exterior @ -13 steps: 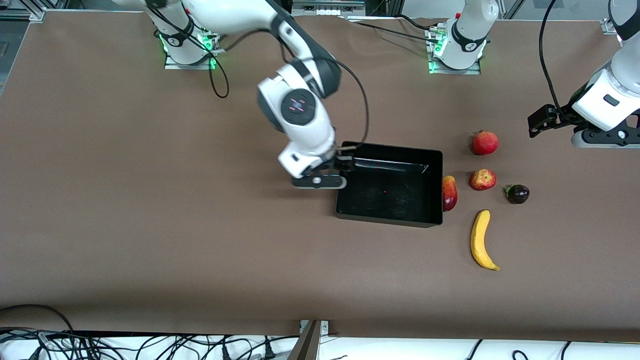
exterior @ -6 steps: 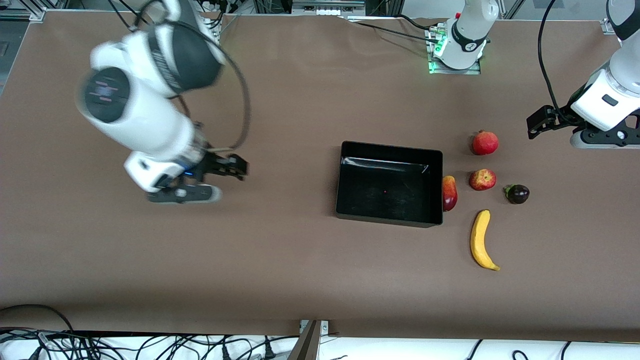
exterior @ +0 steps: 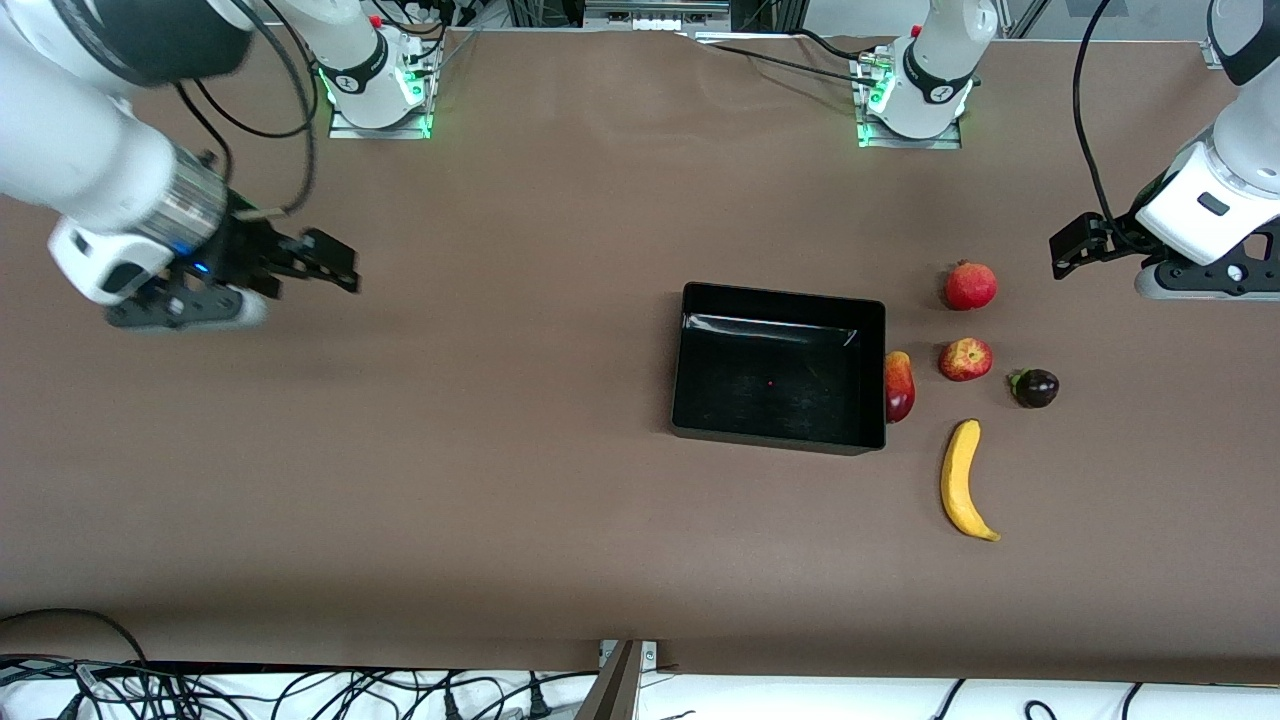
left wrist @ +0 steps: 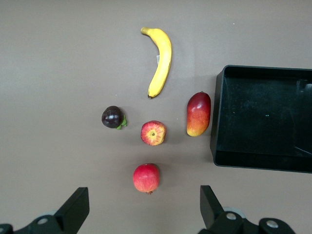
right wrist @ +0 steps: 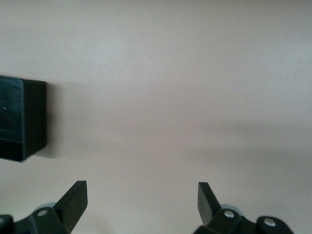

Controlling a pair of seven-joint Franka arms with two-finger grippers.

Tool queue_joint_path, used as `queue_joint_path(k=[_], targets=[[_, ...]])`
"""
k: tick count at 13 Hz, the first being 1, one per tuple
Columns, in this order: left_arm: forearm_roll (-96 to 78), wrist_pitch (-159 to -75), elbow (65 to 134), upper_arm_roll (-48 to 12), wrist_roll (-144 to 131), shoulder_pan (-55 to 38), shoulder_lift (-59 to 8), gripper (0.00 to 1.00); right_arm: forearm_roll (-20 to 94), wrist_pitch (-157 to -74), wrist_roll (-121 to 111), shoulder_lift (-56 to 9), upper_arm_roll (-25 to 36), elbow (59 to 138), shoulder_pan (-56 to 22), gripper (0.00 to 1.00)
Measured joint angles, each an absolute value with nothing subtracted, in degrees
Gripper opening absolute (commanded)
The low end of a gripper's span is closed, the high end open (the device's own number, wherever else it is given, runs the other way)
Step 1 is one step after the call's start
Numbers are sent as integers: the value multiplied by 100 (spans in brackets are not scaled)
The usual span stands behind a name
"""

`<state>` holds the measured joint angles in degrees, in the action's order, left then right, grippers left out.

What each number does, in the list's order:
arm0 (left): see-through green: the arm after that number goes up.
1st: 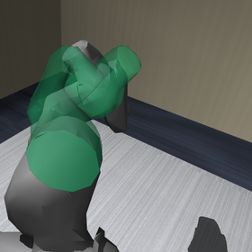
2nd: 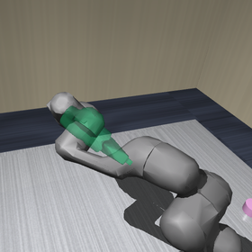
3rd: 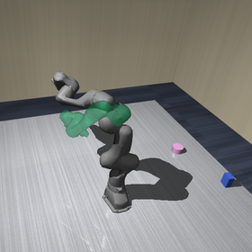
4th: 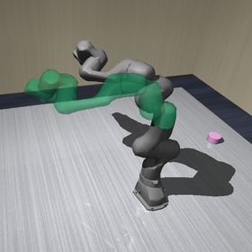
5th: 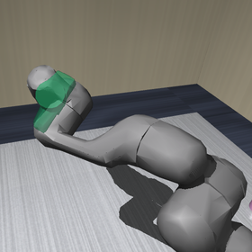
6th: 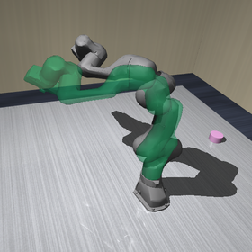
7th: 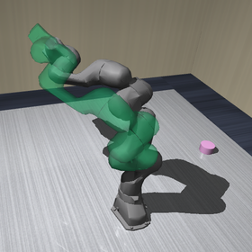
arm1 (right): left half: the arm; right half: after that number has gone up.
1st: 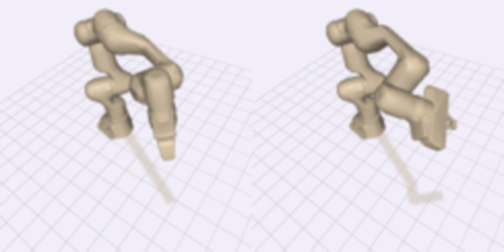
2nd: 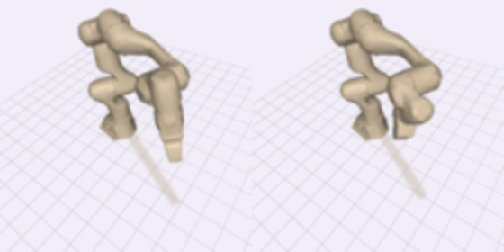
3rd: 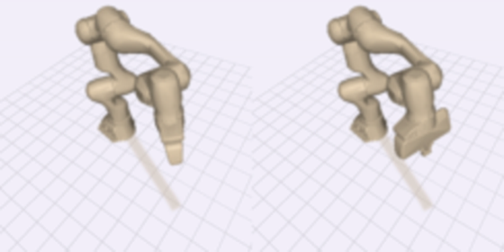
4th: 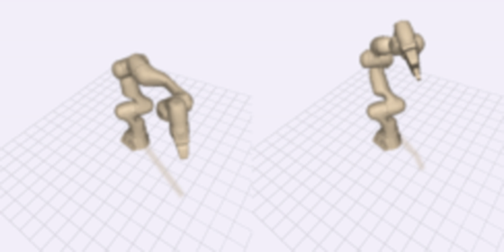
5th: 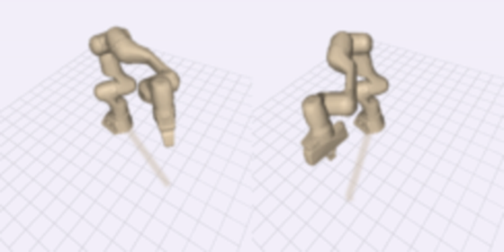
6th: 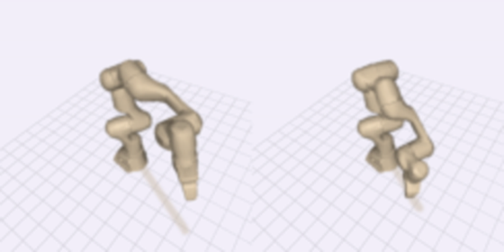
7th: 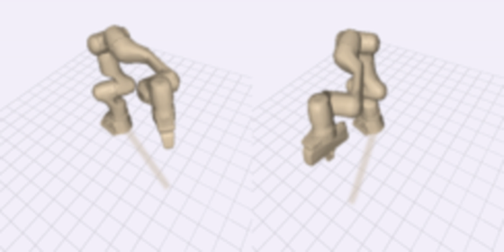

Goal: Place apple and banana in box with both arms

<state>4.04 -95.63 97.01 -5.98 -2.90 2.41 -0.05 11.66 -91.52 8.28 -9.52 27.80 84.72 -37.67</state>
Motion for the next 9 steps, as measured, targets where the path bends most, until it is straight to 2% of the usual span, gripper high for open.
queue_joint_path(k=[4, 9], targets=[[404, -9568, 9703, -598, -290, 237, -28, 100, 445, -9163, 816, -349, 2487, 9123, -3659, 100], [404, -9623, 9722, -624, -290, 208, -227, 100, 171, -9165, 111, -165, 743, 9192, -1509, 100]])
